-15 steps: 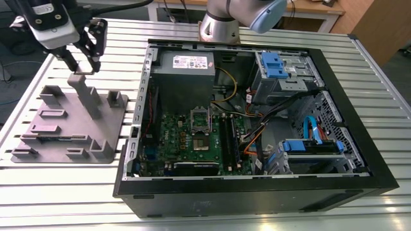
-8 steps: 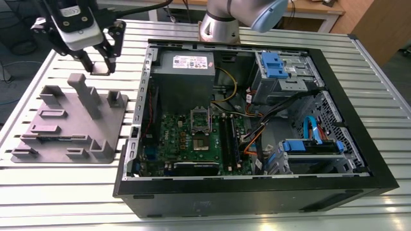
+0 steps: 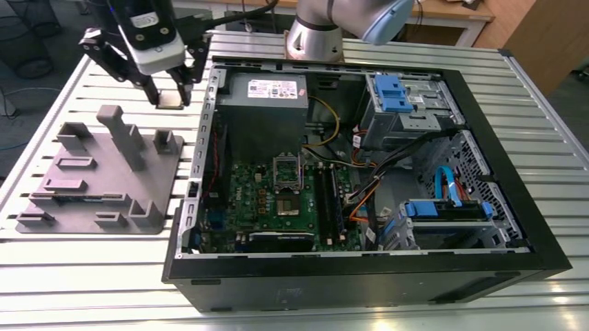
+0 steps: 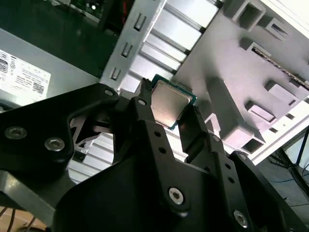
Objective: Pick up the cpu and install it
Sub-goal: 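Pick up the cpu and move it towards the insertion slot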
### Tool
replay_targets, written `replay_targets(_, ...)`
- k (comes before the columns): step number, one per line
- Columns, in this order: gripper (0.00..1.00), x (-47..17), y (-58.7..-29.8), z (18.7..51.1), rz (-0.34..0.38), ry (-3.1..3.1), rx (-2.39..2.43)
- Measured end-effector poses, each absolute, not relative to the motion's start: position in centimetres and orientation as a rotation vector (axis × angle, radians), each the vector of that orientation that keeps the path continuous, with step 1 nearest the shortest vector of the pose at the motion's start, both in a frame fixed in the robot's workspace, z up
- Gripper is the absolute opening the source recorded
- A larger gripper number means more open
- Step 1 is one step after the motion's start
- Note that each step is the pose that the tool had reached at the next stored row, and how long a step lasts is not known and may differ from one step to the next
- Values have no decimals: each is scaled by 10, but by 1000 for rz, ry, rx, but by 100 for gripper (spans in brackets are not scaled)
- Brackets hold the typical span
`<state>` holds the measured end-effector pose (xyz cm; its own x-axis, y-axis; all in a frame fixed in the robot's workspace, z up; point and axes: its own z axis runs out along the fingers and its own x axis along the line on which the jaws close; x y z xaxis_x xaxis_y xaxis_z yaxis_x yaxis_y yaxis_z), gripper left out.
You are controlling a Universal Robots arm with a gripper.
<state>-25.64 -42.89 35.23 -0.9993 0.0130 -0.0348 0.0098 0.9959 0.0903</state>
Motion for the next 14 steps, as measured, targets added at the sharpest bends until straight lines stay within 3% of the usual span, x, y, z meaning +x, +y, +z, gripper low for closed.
replay_targets(14, 47, -194, -429, 350, 140, 3105, 18)
